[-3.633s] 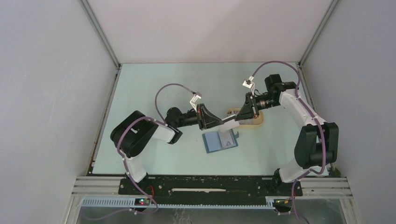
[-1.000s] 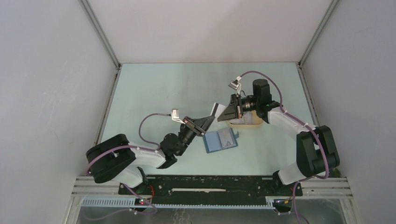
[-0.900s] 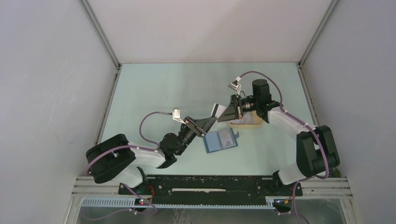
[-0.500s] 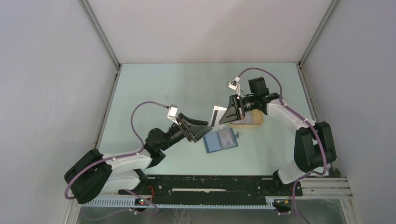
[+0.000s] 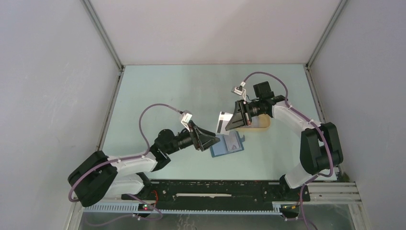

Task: Put the credit cards into the card holder
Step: Insert the credit card into the card holder.

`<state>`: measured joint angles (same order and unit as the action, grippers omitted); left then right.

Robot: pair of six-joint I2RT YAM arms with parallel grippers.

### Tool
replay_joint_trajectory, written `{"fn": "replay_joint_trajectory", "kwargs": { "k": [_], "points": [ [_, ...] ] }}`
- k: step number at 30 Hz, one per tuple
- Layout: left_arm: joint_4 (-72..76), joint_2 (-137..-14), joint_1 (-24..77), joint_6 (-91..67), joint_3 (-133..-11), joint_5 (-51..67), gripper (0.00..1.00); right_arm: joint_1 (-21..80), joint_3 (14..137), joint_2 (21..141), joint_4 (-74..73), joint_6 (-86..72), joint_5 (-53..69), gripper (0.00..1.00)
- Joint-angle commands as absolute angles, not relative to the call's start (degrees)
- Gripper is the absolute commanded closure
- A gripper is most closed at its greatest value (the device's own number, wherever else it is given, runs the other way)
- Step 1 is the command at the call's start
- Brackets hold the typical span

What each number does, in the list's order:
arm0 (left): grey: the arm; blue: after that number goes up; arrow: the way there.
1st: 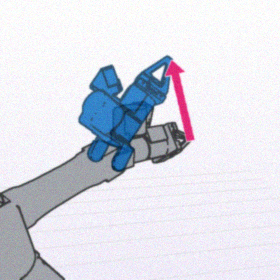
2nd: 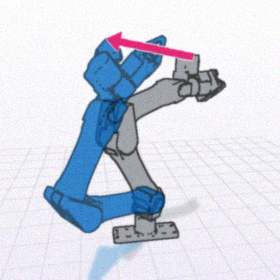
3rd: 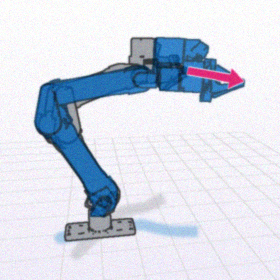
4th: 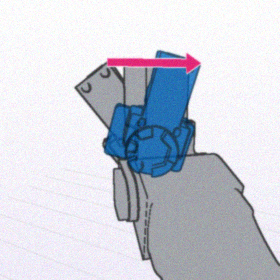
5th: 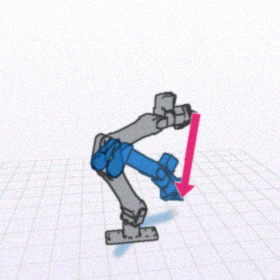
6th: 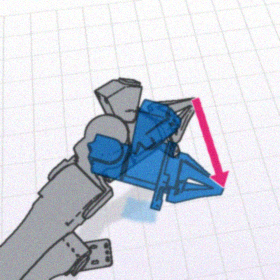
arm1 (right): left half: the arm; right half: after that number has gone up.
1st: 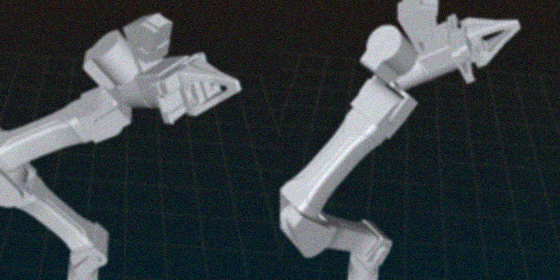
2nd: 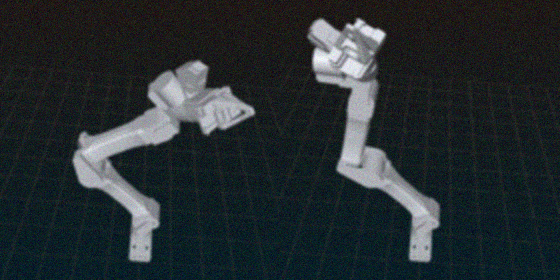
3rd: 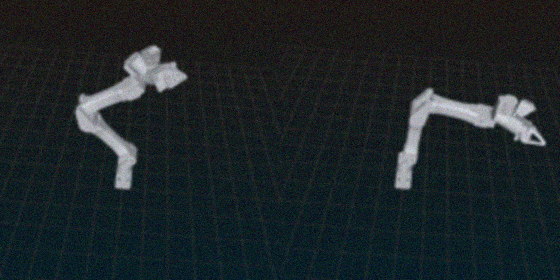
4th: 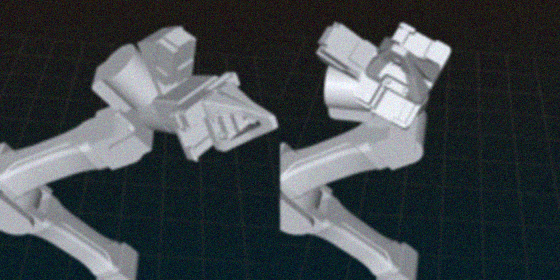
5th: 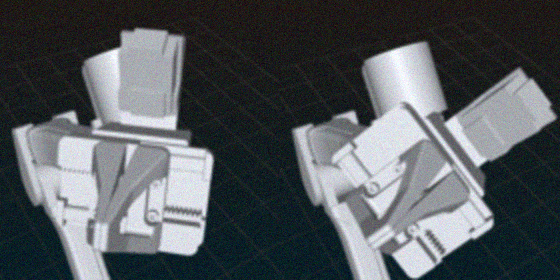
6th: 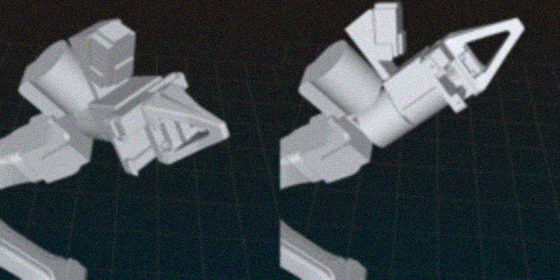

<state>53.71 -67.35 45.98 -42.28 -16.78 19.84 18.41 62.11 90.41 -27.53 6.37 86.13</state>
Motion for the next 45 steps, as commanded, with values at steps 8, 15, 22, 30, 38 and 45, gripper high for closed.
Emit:
{"fn": "replay_joint_trajectory", "kwargs": {
  "k": [8, 15, 22, 30, 38, 45],
  "points": [
    [68.9, -72.4, 45.7, -49.1, -20.4, 19.8, 0.48, 18.7, 64.0, 91.7, -29.7, 10.6, 88.5, 1.0],
    [75.2, -77.5, 45.4, -53.7, -20.7, 16.9, 0.65, 18.9, 64.1, 92.4, -30.9, 12.2, 88.0, 1.0],
    [80.6, -81.6, 44.7, -56.7, -19.8, 14.9, 0.99, 19.7, 67.2, 94.7, -40.7, 21.4, 84.9, 1.0],
    [81.0, -79.7, 44.4, -57.9, -11.0, 15.4, 1.0, 15.7, 73.2, 91.1, -57.2, 39.5, 66.7, 0.58],
    [81.3, -84.6, 44.5, -63.3, -5.1, 19.3, 1.0, 14.7, 59.7, 77.2, -40.4, 42.0, 49.7, 0.58],
    [86.5, -95.6, 44.5, -67.0, -6.9, 20.2, 1.0, 25.5, 53.0, 79.8, -33.3, 48.2, 31.6, 0.79]
  ]
}}
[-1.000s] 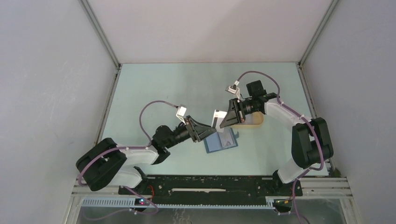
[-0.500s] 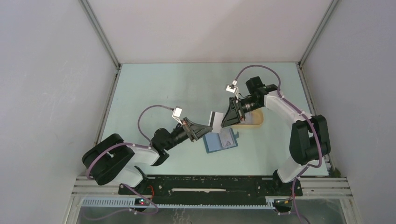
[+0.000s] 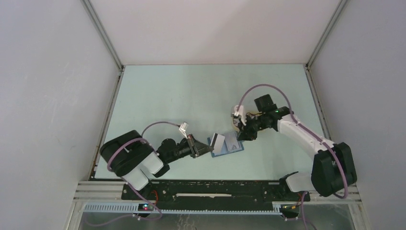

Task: Put the credit cards into the card holder
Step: Insert the credit card into the card holder.

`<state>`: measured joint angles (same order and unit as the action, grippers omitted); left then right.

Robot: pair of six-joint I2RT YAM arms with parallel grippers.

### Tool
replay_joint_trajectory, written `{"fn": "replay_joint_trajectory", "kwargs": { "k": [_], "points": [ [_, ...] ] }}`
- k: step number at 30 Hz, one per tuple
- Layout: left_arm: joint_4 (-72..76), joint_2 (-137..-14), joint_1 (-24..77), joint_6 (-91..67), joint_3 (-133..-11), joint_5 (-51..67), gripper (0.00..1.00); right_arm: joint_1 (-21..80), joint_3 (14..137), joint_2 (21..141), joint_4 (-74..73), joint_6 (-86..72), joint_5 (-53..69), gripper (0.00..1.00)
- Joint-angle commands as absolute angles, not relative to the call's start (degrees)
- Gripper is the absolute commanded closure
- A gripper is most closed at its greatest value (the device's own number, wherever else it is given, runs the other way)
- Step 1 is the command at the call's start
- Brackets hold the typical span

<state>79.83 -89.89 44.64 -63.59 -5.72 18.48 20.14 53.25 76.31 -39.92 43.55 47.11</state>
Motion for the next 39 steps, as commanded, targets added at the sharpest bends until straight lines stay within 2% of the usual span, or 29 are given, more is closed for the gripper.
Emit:
{"fn": "replay_joint_trajectory", "kwargs": {
  "k": [1, 4, 6, 26, 39],
  "points": [
    [86.8, -97.3, 44.5, -67.8, -7.5, 20.6, 1.0, 27.3, 53.0, 80.8, -32.4, 48.2, 27.8, 0.83],
    [86.9, -101.3, 44.5, -68.7, -9.0, 20.7, 1.0, 30.4, 53.0, 83.2, -29.9, 46.9, 23.2, 0.89],
    [86.8, -102.9, 44.5, -68.8, -9.5, 20.5, 1.0, 31.9, 53.0, 84.6, -29.1, 46.1, 21.5, 0.9],
    [86.2, -110.0, 44.4, -71.4, -12.5, 17.4, 1.0, 32.8, 56.3, 94.7, -34.6, 46.1, 14.6, 0.89],
    [78.6, -107.3, 44.2, -72.6, -13.2, 15.9, 1.0, 32.9, 57.6, 95.7, -36.7, 45.3, 14.4, 0.89]
  ]
}}
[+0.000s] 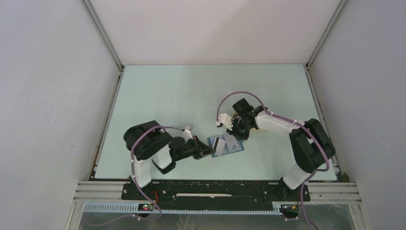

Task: Put the credit cards into the card holder
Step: Insert the credit card into the card holder.

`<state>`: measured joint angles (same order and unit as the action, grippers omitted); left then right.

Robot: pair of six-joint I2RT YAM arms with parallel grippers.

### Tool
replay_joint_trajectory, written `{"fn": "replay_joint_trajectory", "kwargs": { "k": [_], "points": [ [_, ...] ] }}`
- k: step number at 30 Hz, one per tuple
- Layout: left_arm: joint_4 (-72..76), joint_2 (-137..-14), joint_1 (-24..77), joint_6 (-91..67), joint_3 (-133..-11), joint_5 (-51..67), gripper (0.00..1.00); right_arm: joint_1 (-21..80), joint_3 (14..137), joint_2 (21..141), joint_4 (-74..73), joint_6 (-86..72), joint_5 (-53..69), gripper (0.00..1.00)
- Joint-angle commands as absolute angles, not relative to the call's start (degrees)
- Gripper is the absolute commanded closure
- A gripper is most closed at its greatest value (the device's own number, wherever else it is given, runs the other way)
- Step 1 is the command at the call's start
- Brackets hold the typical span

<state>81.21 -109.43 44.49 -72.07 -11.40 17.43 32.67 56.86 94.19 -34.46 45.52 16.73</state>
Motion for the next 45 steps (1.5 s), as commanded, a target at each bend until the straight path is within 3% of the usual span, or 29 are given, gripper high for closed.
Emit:
{"fn": "replay_joint_trajectory", "kwargs": {
  "k": [1, 24, 45],
  "points": [
    [77.9, -107.1, 44.2, -72.7, -13.4, 15.8, 1.0, 32.9, 57.7, 95.6, -36.8, 45.2, 14.4, 0.89],
    [77.7, -109.8, 44.2, -75.6, -16.8, 17.1, 1.0, 33.5, 58.3, 95.2, -37.5, 44.1, 14.8, 0.88],
    [78.2, -111.9, 49.3, -78.9, -17.3, 5.0, 1.0, 34.0, 58.8, 94.1, -38.0, 43.2, 16.5, 0.86]
  ]
}}
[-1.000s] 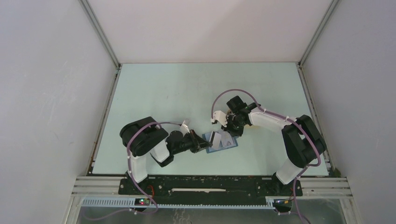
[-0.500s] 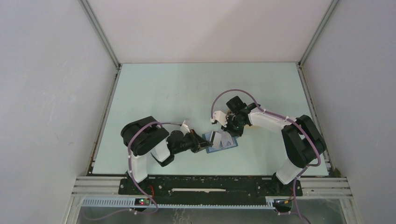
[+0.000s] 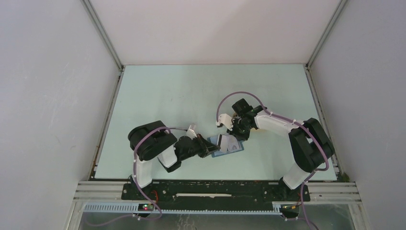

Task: Put the credit cards into the card holder
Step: Insert the credit card into the card holder.

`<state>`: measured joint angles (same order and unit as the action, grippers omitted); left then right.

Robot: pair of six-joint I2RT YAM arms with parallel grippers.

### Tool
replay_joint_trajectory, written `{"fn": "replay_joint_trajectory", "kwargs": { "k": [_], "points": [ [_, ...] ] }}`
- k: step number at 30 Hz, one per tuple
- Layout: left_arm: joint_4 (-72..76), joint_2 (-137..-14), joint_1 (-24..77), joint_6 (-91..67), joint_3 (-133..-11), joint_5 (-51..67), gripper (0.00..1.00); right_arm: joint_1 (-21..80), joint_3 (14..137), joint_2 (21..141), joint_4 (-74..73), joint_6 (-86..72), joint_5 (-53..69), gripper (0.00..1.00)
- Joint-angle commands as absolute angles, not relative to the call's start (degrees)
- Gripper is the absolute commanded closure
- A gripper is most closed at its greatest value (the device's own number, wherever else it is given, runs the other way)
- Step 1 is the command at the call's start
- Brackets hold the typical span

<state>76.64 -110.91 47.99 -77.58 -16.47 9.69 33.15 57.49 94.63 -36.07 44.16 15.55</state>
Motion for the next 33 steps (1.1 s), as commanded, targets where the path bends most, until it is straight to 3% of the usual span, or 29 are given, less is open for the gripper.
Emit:
{"fn": "replay_joint_trajectory", "kwargs": {
  "k": [1, 33],
  "points": [
    [78.5, -112.1, 49.6, -79.0, -17.2, 4.3, 1.0, 34.0, 58.7, 94.1, -38.1, 43.2, 16.6, 0.85],
    [81.3, -117.4, 56.9, -80.2, -21.2, -5.1, 1.0, 34.9, 59.5, 95.3, -40.2, 43.3, 17.3, 0.84]
  ]
}}
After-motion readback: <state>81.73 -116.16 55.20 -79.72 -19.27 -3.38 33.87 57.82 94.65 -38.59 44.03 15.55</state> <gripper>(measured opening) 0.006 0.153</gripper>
